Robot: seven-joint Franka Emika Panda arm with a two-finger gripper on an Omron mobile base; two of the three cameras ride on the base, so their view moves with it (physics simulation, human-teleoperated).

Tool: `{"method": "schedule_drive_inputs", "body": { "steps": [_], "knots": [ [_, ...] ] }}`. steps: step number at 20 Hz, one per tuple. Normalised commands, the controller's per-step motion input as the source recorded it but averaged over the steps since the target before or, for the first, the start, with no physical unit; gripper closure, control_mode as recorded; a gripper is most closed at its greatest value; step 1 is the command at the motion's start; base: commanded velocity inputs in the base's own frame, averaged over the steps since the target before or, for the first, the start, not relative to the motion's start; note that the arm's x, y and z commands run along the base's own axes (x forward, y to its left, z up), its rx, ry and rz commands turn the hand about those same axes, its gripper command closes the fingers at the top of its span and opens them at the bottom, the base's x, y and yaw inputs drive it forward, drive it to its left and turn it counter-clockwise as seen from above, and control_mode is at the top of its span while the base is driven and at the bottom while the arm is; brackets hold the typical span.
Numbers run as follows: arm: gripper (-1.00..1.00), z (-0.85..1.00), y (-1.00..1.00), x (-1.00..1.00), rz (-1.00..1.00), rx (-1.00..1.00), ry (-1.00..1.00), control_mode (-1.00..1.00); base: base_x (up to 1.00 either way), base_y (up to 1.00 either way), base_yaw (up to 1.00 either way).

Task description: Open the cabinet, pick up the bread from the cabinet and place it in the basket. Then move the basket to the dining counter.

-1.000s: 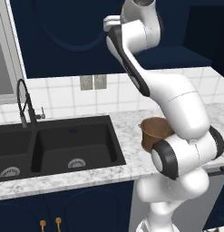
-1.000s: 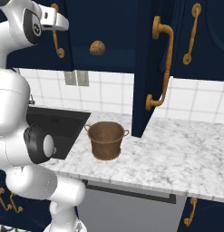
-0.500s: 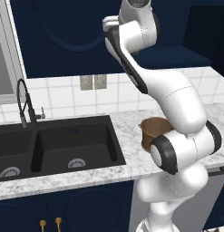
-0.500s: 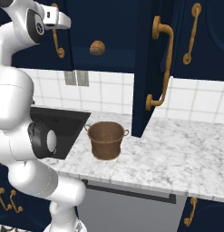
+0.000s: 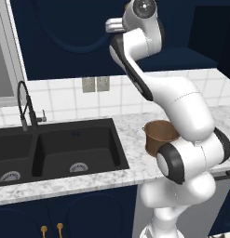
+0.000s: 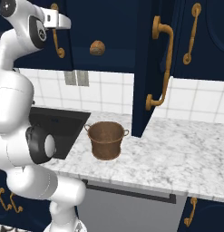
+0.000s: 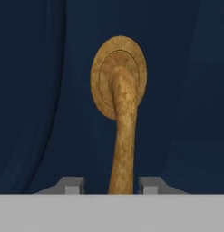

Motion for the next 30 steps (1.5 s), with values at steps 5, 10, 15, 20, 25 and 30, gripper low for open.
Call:
{"method": "schedule_drive_inputs", "body": {
  "steps": [5,10,15,20,25,30],
  "knots": [
    [1.0,0.0,0.16,-0.02,-0.02,-0.01,0.01,-1.0,0.0,0.0,0.0],
    [1.0,0.0,0.59,-0.76,-0.18,-0.02,0.0,-1.0,0.0,0.0,0.0],
    [1.0,0.0,0.82,-1.0,-0.19,-0.02,0.0,-1.0,0.0,0.0,0.0],
    [1.0,0.11,0.65,-1.0,-0.14,0.0,0.0,-1.0,0.0,0.0,0.0],
    [1.0,0.07,0.79,-1.0,-0.1,0.0,0.0,-1.0,0.0,0.0,0.0],
    [1.0,0.0,1.0,-1.0,-0.01,-0.13,0.0,-1.0,0.0,0.0,0.0]
  ]
}}
